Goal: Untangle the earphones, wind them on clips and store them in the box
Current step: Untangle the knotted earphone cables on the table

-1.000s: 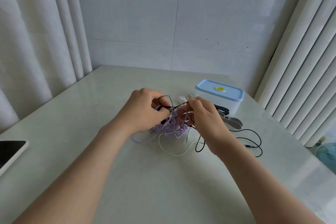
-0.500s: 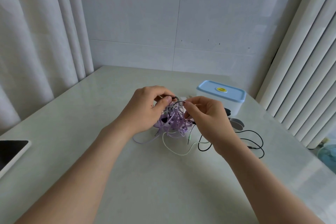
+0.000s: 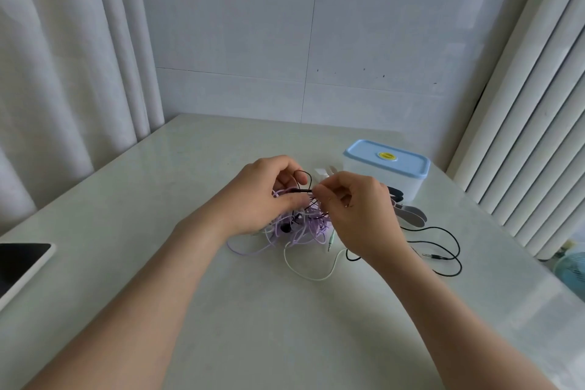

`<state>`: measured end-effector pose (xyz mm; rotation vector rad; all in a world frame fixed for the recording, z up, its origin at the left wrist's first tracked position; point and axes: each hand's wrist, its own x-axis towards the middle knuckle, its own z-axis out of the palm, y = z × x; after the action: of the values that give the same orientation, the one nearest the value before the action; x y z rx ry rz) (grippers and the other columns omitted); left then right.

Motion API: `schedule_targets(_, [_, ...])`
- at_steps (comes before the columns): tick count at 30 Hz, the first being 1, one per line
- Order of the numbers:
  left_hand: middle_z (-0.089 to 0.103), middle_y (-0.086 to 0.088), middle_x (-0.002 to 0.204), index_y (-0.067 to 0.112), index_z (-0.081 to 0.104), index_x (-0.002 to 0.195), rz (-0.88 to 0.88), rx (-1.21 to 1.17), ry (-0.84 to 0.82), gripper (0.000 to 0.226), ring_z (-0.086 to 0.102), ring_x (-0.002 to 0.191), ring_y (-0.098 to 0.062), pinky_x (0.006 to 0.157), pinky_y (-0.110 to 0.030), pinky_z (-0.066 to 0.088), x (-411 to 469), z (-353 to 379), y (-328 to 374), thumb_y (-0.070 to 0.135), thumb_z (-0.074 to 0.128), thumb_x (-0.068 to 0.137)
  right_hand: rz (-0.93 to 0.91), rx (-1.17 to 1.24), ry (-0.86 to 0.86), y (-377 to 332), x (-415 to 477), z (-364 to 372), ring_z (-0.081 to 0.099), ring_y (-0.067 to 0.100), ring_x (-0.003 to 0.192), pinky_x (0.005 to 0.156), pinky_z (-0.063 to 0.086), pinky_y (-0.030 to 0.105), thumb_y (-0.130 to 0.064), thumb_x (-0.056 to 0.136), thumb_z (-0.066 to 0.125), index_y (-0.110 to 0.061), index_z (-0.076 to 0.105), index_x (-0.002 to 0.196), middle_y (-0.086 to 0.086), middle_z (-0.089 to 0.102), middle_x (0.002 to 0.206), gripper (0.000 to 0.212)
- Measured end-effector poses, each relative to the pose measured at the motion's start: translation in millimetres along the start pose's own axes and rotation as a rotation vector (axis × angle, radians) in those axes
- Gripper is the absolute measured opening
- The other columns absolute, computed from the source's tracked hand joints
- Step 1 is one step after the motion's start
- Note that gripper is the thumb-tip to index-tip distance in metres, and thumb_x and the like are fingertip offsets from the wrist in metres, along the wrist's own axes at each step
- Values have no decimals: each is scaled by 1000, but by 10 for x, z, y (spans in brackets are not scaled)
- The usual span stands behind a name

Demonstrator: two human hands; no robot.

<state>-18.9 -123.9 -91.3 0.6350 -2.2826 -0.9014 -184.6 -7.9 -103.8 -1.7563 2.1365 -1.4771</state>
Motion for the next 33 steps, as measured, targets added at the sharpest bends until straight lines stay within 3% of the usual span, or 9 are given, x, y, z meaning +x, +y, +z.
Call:
schedule_targets(5, [74,9,103,31,71,107,7,-44,-32,33,71,95,-9,86,-32,58,-31,-41,77,13,87,84,15,-31,-18,34,10,-18,60,14,61,63,46,28,-26,100,67,-20,73,90,-4,68,63,13])
schedule_targets(10, [73,1,87,24,74,99,1,-92,14,21,59,69,0,71,-19,49,-50,-63,111,13,85,86,-24,-30,-100,-4,-6,13,51,8,57,55,32,17,-24,106,56,-27,60,86,-8,57,58,20])
schedule_targets(15, [58,0,88,39,72,92,-3,174,111,34,53,75,-8,65,-16,37,-17,-35,51,5,68,89,0,135,-103,5,1,1,62,11,68,72,53,38,-27,106,59,-22,66,93,-6,68,71,16])
schedule_targets(19, [50,5,108,41,78,99,-51,215,62,26,54,94,-3,77,-18,38,-25,-43,65,17,69,91,16,221,-125,12,3,-15,68,16,79,83,57,51,-25,106,60,-24,69,96,-6,72,80,14])
schedule_targets(22, [54,12,113,42,78,91,-46,192,49,8,56,102,-2,82,-16,39,-39,-52,69,36,78,87,6,225,-144,30,13,-33,65,15,79,83,56,51,-21,106,59,-26,67,96,-8,70,81,14])
schedule_targets(24, [56,14,111,41,76,84,-41,200,56,7,59,104,-7,83,-18,40,-47,-60,60,42,83,83,3,230,-165,33,15,-42,63,13,79,83,53,49,-19,107,57,-25,66,96,-9,69,81,16])
schedule_targets(26, [56,15,110,40,74,80,-34,192,85,10,60,104,-9,87,-22,42,-44,-68,41,41,84,83,4,255,-193,24,11,-52,61,14,78,82,52,48,-16,108,54,-23,65,99,-6,69,82,17])
schedule_targets(30, [55,14,112,38,74,89,-24,223,159,7,50,117,-16,107,-45,41,-26,-60,50,38,81,87,18,269,-215,13,15,-90,64,19,82,85,53,51,-11,108,53,-21,67,100,3,72,86,18])
schedule_targets(33, [52,13,111,37,74,92,-5,243,190,10,46,118,-17,108,-47,40,-18,-32,41,32,81,88,7,278,-194,5,20,-101,68,18,85,84,55,44,-11,105,59,-18,72,101,-1,74,88,15])
